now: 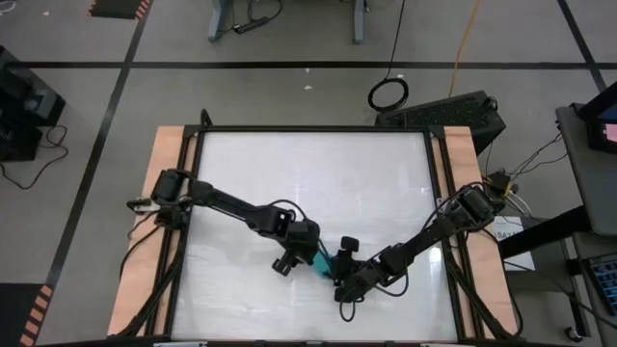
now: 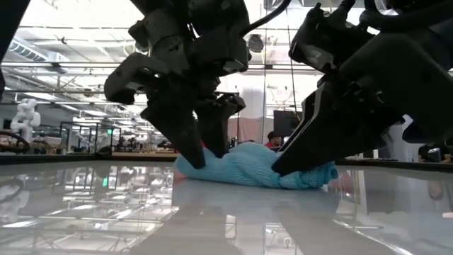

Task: Roll towel into tight, uniform cylinder
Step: Roll the blue towel, then return to Home Position

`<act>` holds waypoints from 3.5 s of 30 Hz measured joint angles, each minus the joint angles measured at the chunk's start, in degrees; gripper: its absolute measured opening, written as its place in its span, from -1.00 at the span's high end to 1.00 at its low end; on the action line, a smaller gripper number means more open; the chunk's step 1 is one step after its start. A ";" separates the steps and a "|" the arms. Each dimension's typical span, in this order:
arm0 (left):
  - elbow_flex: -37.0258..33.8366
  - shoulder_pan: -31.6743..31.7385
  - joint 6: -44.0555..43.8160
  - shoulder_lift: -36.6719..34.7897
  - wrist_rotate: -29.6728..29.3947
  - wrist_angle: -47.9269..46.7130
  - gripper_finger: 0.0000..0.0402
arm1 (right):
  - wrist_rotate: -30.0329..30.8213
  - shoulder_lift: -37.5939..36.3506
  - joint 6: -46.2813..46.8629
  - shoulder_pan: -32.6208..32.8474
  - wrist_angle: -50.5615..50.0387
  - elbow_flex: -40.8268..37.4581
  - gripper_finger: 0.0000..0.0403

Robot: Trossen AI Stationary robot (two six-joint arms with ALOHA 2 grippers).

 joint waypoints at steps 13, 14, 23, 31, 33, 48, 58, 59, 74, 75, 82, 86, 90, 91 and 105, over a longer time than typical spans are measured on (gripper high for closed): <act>-0.26 -0.02 -1.26 -13.90 -3.24 -10.43 -0.06 | -0.38 -0.22 -3.32 -4.50 -4.73 0.13 0.23; -0.26 -0.21 -1.60 -15.48 -3.48 -11.89 -0.06 | -0.48 -0.22 -4.20 -5.04 -5.07 0.13 0.25; -0.22 -5.84 -4.07 -28.21 -11.92 -16.87 -0.06 | -2.26 -0.24 -17.33 -11.63 -6.54 0.15 0.31; -0.22 -10.21 -9.19 -36.79 -20.34 -22.85 -0.06 | -11.12 -0.60 -25.43 -18.89 -6.18 0.11 0.31; -0.22 -10.91 -10.43 -38.42 -21.34 -23.50 -0.06 | -13.41 -1.27 -27.98 -20.41 -6.23 0.09 0.31; -0.22 -18.99 -21.41 -43.58 -30.47 -35.25 -0.06 | -21.48 -10.23 -45.02 -30.10 -14.30 -0.26 0.30; -1.73 -22.88 -24.09 -46.54 -38.75 -35.99 -0.06 | -26.16 -22.64 -44.06 -29.70 -15.50 -0.22 -0.06; -2.77 -22.93 -24.28 -47.29 -39.44 -35.51 -0.06 | -26.16 -24.62 -43.90 -29.51 -16.47 -0.20 -0.09; -37.53 -21.95 -28.36 -73.02 -51.59 -0.81 -0.06 | -28.05 -62.82 -41.70 -28.06 -40.00 -5.93 -0.10; -39.81 -21.49 -28.11 -74.96 -52.13 1.72 -0.06 | -28.72 -65.75 -41.25 -27.92 -39.27 -7.95 -0.09; -55.44 -16.46 -26.51 -85.12 -52.70 20.52 -0.06 | -29.14 -84.23 -34.61 -26.28 -31.20 -26.05 -0.09; -62.26 -13.61 -26.44 -87.80 -51.31 29.83 -0.06 | -29.01 -91.79 -31.41 -25.37 -18.69 -35.70 -0.09; -67.99 -11.67 -25.30 -88.24 -49.47 41.09 -0.06 | -28.76 -95.84 -30.94 -25.29 -5.95 -42.46 -0.09; -69.24 -11.30 -24.90 -88.24 -49.41 43.58 -0.06 | -28.76 -96.44 -31.46 -25.29 -5.28 -43.48 -0.09; -71.45 -4.87 -22.46 -88.27 -49.53 44.80 -0.06 | -29.15 -99.50 -35.43 -25.29 -3.50 -52.01 -0.09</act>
